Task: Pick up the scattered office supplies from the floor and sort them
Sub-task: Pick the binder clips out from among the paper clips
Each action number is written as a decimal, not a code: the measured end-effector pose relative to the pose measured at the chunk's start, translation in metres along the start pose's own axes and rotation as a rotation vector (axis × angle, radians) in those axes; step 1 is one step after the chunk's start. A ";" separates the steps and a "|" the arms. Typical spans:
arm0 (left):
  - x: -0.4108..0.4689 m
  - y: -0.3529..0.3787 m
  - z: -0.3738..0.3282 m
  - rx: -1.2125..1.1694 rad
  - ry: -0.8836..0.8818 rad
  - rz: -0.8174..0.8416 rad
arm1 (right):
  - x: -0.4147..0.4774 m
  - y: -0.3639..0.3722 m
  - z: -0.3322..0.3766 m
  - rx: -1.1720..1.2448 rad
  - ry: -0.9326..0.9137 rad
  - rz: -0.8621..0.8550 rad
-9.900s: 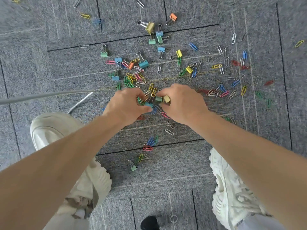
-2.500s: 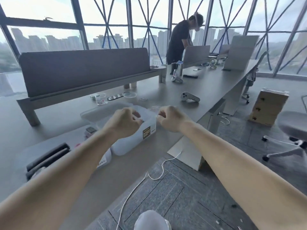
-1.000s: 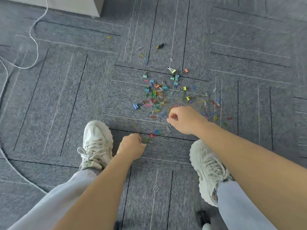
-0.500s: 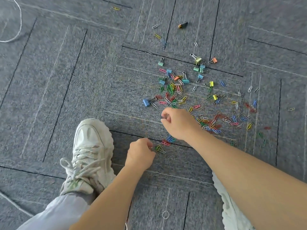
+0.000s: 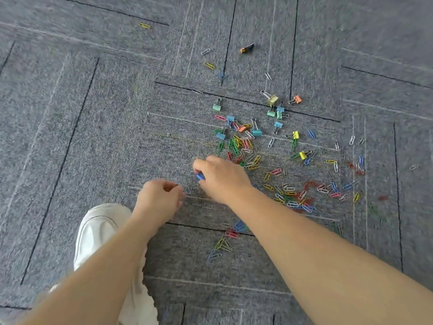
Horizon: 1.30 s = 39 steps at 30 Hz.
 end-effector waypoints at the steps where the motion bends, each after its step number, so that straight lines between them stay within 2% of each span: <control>1: 0.001 0.002 -0.003 -0.061 0.010 -0.011 | -0.001 -0.002 -0.001 0.007 -0.038 0.008; 4: 0.006 0.010 -0.020 -0.177 0.032 -0.024 | -0.007 -0.011 -0.013 0.211 -0.014 -0.018; 8: 0.012 0.024 -0.052 -0.260 0.037 0.027 | -0.021 -0.016 -0.067 0.725 0.317 -0.065; 10: 0.015 0.034 -0.065 -0.270 0.065 0.046 | -0.032 -0.009 -0.093 1.103 0.501 -0.070; 13: 0.022 0.048 -0.085 -0.127 0.118 0.047 | -0.047 0.002 -0.112 1.720 0.638 -0.066; 14: 0.024 0.053 -0.092 -0.059 0.139 0.051 | -0.049 0.004 -0.116 1.863 0.651 -0.064; 16: 0.030 0.062 -0.107 0.076 0.188 0.041 | -0.052 0.007 -0.126 1.983 0.680 -0.056; 18: 0.036 0.069 -0.122 0.172 0.231 0.008 | -0.051 0.012 -0.140 1.894 0.716 -0.064; 21: 0.050 0.081 -0.133 0.248 0.225 -0.036 | -0.046 0.006 -0.167 1.400 0.749 -0.131; 24: 0.059 0.083 -0.139 0.246 0.200 -0.101 | -0.027 -0.014 -0.187 0.888 0.696 -0.157; 28: 0.062 0.085 -0.135 0.183 0.164 -0.095 | 0.003 -0.026 -0.194 0.531 0.597 -0.095; 33: 0.057 0.087 -0.136 0.195 0.254 -0.059 | 0.018 -0.026 -0.185 0.310 0.583 -0.046; 36: 0.052 0.085 -0.137 0.204 0.332 -0.044 | 0.024 -0.026 -0.182 0.358 0.561 -0.029; 39: 0.050 0.076 -0.129 0.221 0.315 -0.057 | 0.023 -0.029 -0.177 0.409 0.534 -0.017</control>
Point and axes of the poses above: each hand's wrist, its own x-axis towards the middle knuckle, its own y-axis out of the palm, z = x × y, the point moved 9 cm from there along x, towards the middle knuckle, and after that the axes turned 12 degrees about -x, right-handed, at the moved point
